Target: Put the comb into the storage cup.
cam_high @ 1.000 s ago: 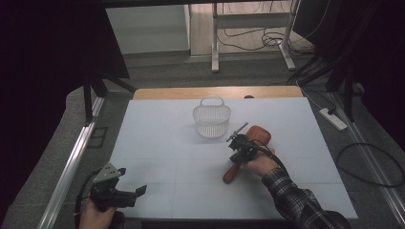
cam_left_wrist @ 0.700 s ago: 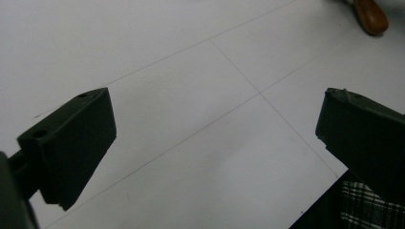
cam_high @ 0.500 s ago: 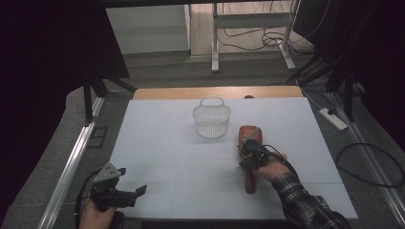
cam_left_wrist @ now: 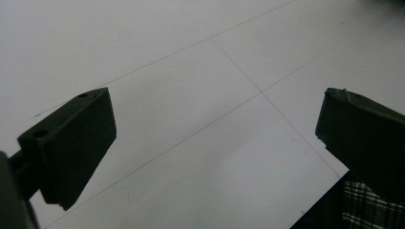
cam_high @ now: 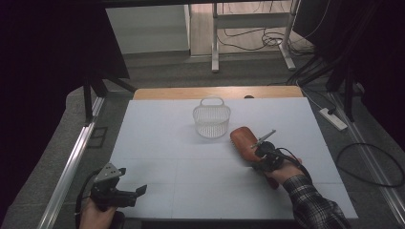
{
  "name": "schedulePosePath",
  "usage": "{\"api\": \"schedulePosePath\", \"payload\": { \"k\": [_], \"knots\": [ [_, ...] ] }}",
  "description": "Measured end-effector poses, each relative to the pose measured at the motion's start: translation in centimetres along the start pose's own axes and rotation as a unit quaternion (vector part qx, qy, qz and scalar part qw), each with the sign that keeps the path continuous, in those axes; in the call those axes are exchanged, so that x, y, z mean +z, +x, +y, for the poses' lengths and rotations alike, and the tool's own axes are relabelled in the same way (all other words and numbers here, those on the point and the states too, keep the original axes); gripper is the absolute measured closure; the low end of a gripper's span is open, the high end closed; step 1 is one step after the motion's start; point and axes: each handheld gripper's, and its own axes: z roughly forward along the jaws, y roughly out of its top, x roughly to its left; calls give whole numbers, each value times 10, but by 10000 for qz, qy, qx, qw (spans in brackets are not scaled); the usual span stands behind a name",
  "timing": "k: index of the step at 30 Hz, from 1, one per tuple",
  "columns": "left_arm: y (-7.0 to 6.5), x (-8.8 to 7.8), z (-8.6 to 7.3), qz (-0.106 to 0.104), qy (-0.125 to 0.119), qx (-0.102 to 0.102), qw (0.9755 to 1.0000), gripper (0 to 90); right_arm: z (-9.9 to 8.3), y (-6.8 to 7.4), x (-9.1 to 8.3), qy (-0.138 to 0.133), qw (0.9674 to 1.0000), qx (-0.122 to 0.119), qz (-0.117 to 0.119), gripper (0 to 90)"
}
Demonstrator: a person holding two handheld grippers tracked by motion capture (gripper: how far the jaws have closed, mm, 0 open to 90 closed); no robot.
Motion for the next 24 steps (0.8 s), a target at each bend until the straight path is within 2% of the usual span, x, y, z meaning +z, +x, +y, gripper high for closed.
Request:
{"api": "schedulePosePath", "payload": {
  "k": [10,15,18,24],
  "knots": [
    [0,1,0,10,15,-5,10000,10,-11,-9,-6,-32,9999,121,-116,895],
    [0,1,0,13,20,-8,10000,10,-11,-7,-7,-34,9998,99,-143,895],
    [0,1,0,13,17,-11,10000,10,-10,-5,-11,-125,9998,79,-112,893],
    [0,1,0,16,23,-13,10000,12,-9,2,-22,-384,9989,-16,-260,795]
  ]
}}
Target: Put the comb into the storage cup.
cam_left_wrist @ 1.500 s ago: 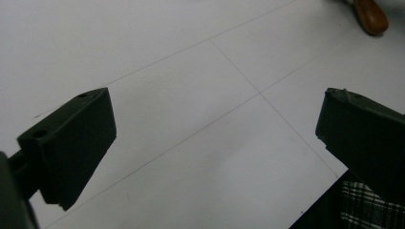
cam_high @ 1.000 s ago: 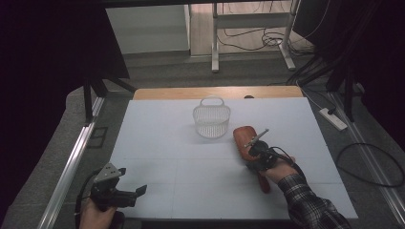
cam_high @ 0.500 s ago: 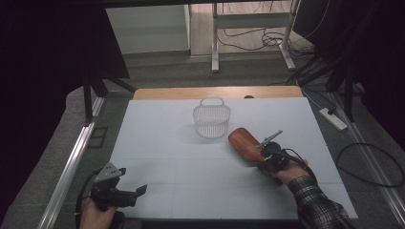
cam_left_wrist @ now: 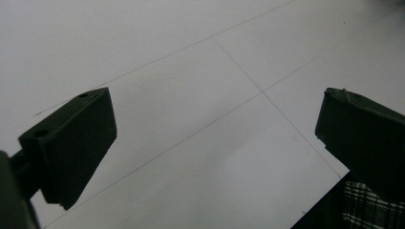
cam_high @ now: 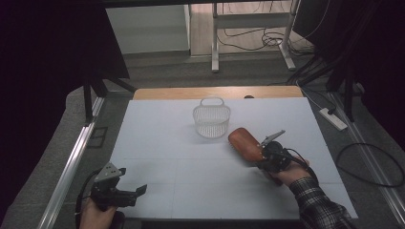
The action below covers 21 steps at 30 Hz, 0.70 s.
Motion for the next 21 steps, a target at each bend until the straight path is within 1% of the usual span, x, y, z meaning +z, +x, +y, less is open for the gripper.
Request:
{"api": "schedulePosePath", "payload": {
  "k": [5,9,13,17,21],
  "knots": [
    [0,0,0,2,6,1,10000,12,0,2,-5,-121,9999,-18,-114,692],
    [0,0,0,3,9,-1,10000,12,0,1,-9,-218,9995,63,-217,584],
    [0,0,0,-1,10,-1,10000,13,0,-2,-11,-245,9992,178,-279,462],
    [0,0,0,1,9,0,10000,13,1,-3,-12,-267,9981,227,-506,323],
    [0,0,0,-5,15,4,10000,13,1,-7,-13,-266,9977,333,-519,224]
  ]
}}
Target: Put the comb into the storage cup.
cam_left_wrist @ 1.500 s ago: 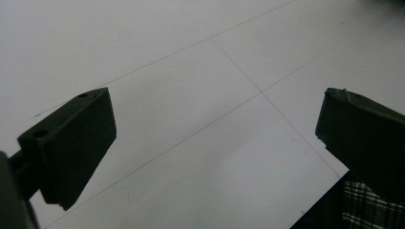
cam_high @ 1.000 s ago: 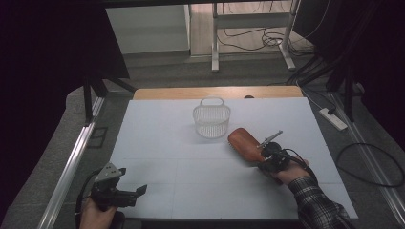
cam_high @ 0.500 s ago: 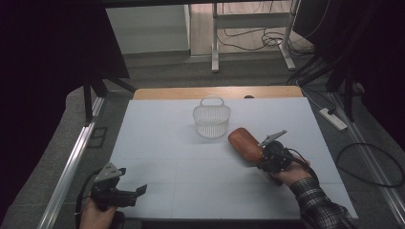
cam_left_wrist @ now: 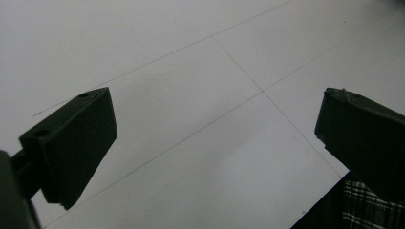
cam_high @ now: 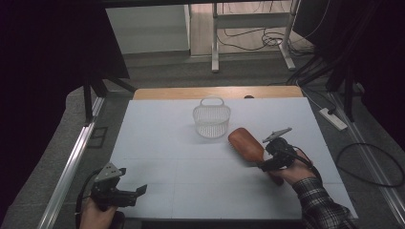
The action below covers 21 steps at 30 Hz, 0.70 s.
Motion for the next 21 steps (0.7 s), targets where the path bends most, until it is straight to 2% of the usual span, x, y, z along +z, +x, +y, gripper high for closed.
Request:
{"api": "schedulePosePath", "payload": {
  "k": [6,10,15,17,21],
  "knots": [
    [0,1,1,3,53,25,10000,13,0,-5,-1,-127,9998,123,82,70],
    [0,3,2,-7,130,15,9999,14,-1,-8,-2,-164,9997,135,138,6],
    [0,5,3,-26,231,24,9997,17,-1,-10,-1,-267,9994,99,190,0],
    [-1,5,3,-14,252,36,9997,18,-1,-10,-1,-282,9992,156,224,0],
    [-1,6,3,-9,293,55,9996,18,-2,-12,1,-215,9993,183,255,0]
  ]
}}
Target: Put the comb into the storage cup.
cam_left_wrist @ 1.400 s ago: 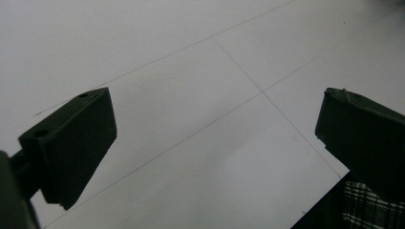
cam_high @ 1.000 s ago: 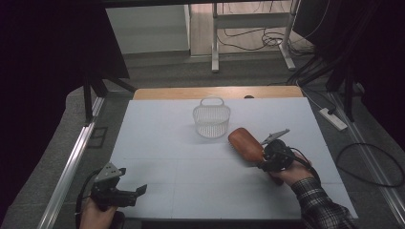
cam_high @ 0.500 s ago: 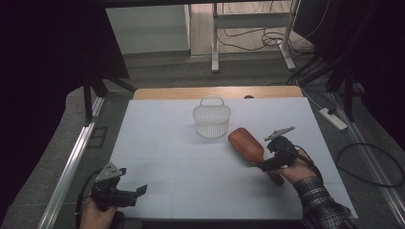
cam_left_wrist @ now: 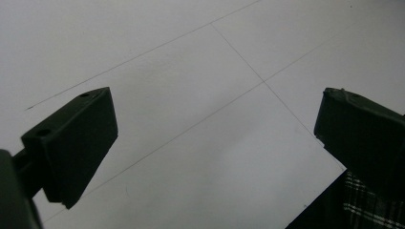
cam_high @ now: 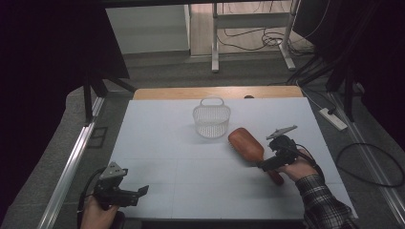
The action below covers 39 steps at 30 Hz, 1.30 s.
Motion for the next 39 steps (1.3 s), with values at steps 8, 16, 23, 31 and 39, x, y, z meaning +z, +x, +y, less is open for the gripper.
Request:
{"api": "schedulePosePath", "payload": {
  "k": [8,16,23,31,39],
  "knots": [
    [0,0,0,11,-9,22,10000,18,-3,-2,9,109,9999,71,36,0],
    [-1,0,0,5,-10,36,10000,18,-6,0,20,343,9994,91,-27,0],
    [-1,-1,0,5,-16,51,10000,19,-8,2,30,624,9980,1,-99,0],
    [-1,-1,0,-5,-24,59,10000,20,-9,1,36,818,9965,76,-130,0],
    [-1,0,0,0,-13,61,10000,20,-9,4,37,880,9959,18,-185,29]
  ]
}}
